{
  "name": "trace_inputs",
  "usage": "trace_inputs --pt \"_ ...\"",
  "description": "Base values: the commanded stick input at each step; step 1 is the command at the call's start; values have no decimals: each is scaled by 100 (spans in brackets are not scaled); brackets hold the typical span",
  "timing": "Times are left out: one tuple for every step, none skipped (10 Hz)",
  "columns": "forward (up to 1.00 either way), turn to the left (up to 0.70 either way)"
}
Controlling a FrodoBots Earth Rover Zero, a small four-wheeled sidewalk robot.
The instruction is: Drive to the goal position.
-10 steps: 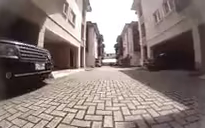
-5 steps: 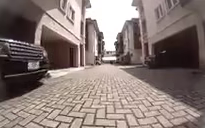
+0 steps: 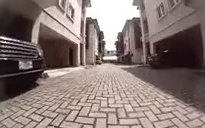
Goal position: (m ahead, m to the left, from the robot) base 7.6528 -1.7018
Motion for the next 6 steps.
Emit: trace_inputs --pt "50 0" --pt "50 0" --pt "50 0" --pt "50 0" --pt "50 0" --pt "50 0"
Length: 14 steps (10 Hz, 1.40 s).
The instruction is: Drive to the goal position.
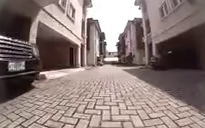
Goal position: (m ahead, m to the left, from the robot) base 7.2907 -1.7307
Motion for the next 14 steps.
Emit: trace_inputs --pt "50 0" --pt "50 0" --pt "50 0" --pt "50 0" --pt "50 0" --pt "50 0" --pt "50 0" --pt "50 0" --pt "50 0" --pt "50 0" --pt "50 0" --pt "50 0" --pt "50 0" --pt "50 0"
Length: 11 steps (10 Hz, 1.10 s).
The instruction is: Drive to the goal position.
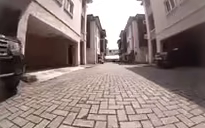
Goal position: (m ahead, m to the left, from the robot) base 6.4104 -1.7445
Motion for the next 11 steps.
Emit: trace_inputs --pt "50 0" --pt "50 0" --pt "50 0" --pt "50 0" --pt "50 0" --pt "50 0" --pt "50 0" --pt "50 0" --pt "50 0" --pt "50 0" --pt "50 0"
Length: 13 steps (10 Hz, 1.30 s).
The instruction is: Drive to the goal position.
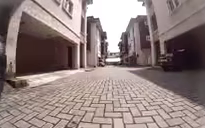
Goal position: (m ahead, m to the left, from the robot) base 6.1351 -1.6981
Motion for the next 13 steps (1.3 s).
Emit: trace_inputs --pt "50 0" --pt "50 0" --pt "50 0" --pt "50 0" --pt "50 0" --pt "50 0" --pt "50 0" --pt "50 0" --pt "50 0" --pt "50 0" --pt "50 0" --pt "50 0" --pt "50 0"
